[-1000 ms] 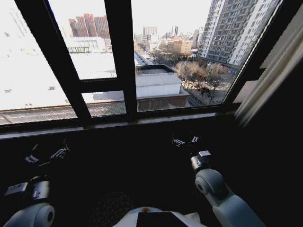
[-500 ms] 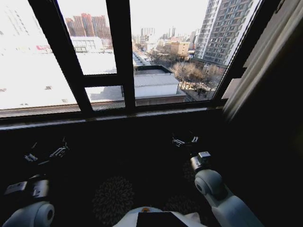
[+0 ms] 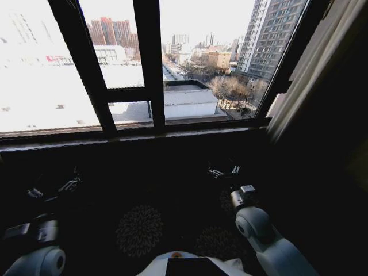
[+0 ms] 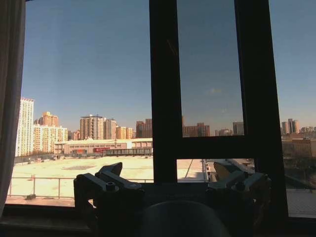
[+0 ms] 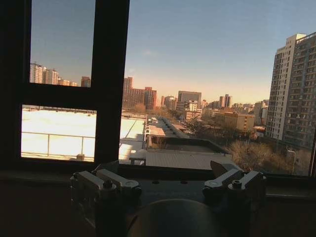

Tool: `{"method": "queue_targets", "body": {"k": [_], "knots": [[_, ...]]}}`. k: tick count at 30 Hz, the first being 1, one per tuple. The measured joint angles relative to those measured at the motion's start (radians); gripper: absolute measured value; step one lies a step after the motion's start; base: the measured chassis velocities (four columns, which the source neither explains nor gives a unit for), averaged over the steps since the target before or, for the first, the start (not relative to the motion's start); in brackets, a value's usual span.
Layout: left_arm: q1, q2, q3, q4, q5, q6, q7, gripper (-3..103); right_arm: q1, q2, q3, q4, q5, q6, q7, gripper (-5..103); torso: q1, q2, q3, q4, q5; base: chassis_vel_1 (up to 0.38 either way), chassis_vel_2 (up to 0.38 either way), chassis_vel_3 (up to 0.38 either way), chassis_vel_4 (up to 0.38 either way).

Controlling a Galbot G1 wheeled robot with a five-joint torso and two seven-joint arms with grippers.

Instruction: Open the curtains by pulling them apart, changing their state from closed to fully open.

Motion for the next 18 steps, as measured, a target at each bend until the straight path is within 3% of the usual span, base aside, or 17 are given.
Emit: {"method": "queue_targets", "body": {"k": [18], "knots": [[0.021,0.005,-0.013,-0.002,-0.031,-0.003,0.001,100,-0.015,0.021,-0.011,0.021,-0.031,-0.004,0.001,100,-0.002,0.001,-0.001,-0.0002,0.0,-0.006,0.001,0.004,-0.004]]}}
